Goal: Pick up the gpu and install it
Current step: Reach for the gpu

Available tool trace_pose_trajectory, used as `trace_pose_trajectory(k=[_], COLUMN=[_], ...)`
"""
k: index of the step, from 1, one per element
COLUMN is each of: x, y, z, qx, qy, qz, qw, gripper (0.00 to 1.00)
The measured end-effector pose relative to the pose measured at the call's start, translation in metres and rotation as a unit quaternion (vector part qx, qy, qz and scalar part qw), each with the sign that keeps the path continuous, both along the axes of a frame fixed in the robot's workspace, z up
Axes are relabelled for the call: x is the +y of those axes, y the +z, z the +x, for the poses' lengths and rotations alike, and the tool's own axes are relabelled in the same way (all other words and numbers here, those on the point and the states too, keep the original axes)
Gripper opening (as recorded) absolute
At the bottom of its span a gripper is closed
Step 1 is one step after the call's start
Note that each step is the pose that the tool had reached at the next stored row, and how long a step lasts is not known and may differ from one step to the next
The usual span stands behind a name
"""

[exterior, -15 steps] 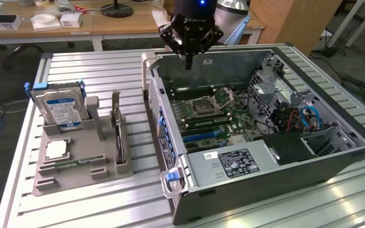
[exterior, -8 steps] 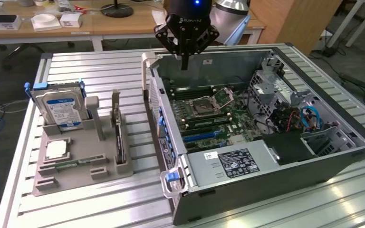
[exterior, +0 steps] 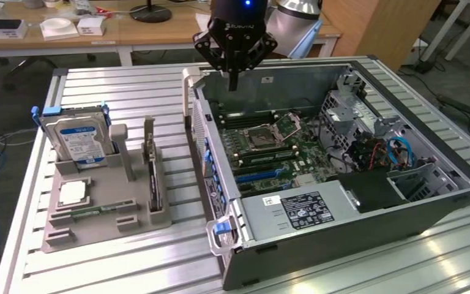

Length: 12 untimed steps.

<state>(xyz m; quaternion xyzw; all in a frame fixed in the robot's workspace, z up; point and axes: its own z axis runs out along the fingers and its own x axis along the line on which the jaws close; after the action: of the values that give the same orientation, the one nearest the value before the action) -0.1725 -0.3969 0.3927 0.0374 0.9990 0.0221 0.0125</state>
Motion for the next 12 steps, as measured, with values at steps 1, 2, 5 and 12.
trace_pose_trajectory(k=[1,2,5,12], x=[0.0000,0.0000,0.0000,0.0000], y=[0.0000,0.0000,-0.0001,-0.0002], z=[-0.001,-0.002,-0.005,-0.012], qx=[0.0000,0.0000,0.0000,0.0000], qy=[0.000,0.000,0.000,0.000], qz=[0.0000,-0.0001,0.0000,0.0000], qw=[1.0000,1.0000,1.0000,1.0000], gripper=[0.10,0.10,0.10,0.10])
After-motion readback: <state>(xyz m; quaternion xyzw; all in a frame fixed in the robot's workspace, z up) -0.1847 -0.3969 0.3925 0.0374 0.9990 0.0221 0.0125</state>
